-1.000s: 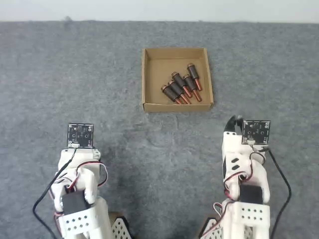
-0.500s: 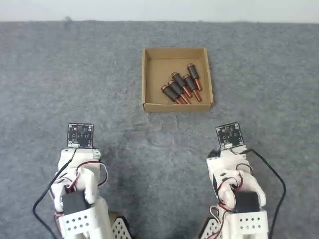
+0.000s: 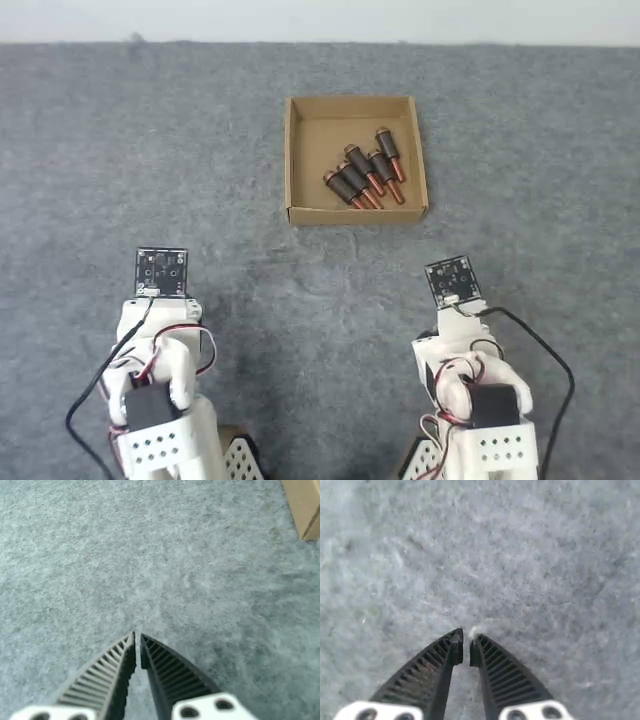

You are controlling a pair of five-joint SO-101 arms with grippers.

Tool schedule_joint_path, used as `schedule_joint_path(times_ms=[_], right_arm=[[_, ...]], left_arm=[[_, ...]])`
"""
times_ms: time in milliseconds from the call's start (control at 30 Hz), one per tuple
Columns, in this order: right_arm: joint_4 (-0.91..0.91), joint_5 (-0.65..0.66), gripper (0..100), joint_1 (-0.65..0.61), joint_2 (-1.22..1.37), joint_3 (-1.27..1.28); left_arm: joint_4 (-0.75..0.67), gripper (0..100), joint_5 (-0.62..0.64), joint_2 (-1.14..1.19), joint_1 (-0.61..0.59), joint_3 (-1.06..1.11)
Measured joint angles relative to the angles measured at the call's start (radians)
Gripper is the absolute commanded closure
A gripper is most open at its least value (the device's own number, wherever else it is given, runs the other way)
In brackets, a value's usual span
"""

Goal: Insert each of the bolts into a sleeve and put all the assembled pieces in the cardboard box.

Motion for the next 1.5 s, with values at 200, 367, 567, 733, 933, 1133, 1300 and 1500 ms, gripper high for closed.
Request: schedule_joint_path(times_ms=[200, 367, 567, 733, 933, 1133, 1300, 1500], right_arm=[[0.000, 0.000, 99.1, 0.003, 0.000, 0.000], [0.000, 0.000, 99.1, 0.002, 0.000, 0.000], [0.000, 0.000, 99.1, 0.002, 0.000, 0.000], [0.000, 0.000, 99.1, 0.002, 0.000, 0.000], [0.000, 0.000, 99.1, 0.002, 0.000, 0.000], [0.000, 0.000, 99.1, 0.002, 0.000, 0.000], [0.000, 0.000, 99.1, 0.002, 0.000, 0.000], [0.000, 0.000, 99.0, 0.002, 0.000, 0.000]], left_arm=[[0.041, 99, 0.003, 0.000, 0.034, 0.000], [0.133, 99, 0.000, 0.000, 0.051, 0.000], [0.135, 99, 0.000, 0.000, 0.051, 0.000], [0.135, 99, 0.000, 0.000, 0.051, 0.000], [0.135, 99, 0.000, 0.000, 0.051, 0.000], [0.135, 99, 0.000, 0.000, 0.051, 0.000], [0.135, 99, 0.000, 0.000, 0.051, 0.000], [0.135, 99, 0.000, 0.000, 0.051, 0.000]])
